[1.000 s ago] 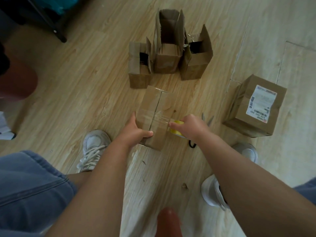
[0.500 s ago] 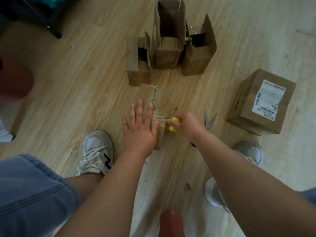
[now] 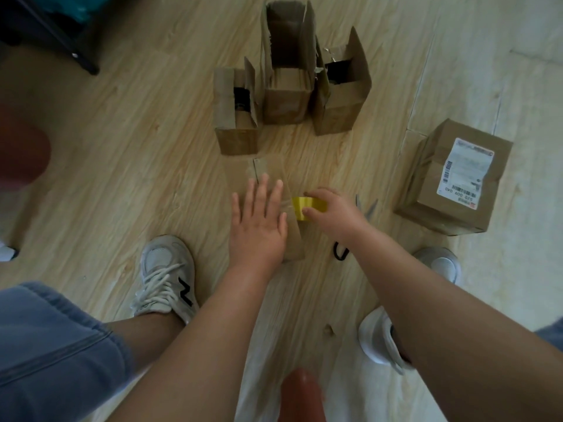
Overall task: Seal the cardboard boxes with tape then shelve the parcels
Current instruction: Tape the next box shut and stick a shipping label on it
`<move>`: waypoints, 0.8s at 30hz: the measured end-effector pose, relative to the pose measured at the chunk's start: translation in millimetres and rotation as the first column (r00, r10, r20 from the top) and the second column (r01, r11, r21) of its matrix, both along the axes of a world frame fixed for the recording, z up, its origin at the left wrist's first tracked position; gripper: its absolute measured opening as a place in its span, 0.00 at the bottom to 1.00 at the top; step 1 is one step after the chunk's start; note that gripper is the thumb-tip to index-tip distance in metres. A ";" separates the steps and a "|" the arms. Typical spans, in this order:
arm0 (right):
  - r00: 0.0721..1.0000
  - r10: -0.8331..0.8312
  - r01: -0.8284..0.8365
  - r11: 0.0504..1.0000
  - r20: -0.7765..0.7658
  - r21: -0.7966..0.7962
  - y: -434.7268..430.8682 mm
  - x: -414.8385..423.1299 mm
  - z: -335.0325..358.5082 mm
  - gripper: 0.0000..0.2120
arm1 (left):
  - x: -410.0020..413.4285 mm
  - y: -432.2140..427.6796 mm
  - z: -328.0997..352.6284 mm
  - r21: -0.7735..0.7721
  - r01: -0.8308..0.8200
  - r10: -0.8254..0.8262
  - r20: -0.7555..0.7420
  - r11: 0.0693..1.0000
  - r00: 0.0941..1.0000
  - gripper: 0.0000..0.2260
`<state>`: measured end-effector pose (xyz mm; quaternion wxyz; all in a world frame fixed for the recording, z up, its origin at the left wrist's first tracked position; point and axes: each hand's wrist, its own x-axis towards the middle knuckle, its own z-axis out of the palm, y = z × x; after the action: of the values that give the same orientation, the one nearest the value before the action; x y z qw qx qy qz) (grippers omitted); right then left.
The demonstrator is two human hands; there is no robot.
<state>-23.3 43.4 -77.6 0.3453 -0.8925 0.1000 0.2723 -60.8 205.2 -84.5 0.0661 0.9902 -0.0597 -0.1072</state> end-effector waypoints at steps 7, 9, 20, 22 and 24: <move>1.000 -0.015 0.016 0.999 -0.013 0.039 5.7 15.2 0.3 0.13 | -2.7 16.5 -10.4 -0.020 0.018 -0.019 -0.039 1.000 0.999 0.26; 0.998 0.066 -0.066 0.998 0.004 -0.025 10.8 24.0 0.9 0.11 | -2.6 14.9 -11.0 -0.002 0.016 -0.016 -0.041 1.000 0.999 0.27; 0.996 -0.066 0.066 0.998 0.062 0.004 9.7 11.9 -7.5 0.21 | -1.7 13.8 -10.8 -0.017 0.002 -0.002 -0.030 1.000 1.000 0.26; 0.976 -0.208 0.209 0.978 0.060 -0.004 -2.1 3.5 -9.0 0.21 | -1.7 14.8 -11.3 -0.001 0.004 -0.005 -0.044 1.000 0.999 0.26; 0.940 -0.339 0.342 0.936 0.043 -0.089 -17.5 -5.2 -14.9 0.20 | -1.2 14.6 -11.9 0.005 0.005 -0.005 -0.053 1.000 0.999 0.27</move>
<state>-28.5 25.9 -92.6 0.3457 -0.8807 0.2613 0.1915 -62.0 219.8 -96.4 0.0650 0.9870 -0.0600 -0.1339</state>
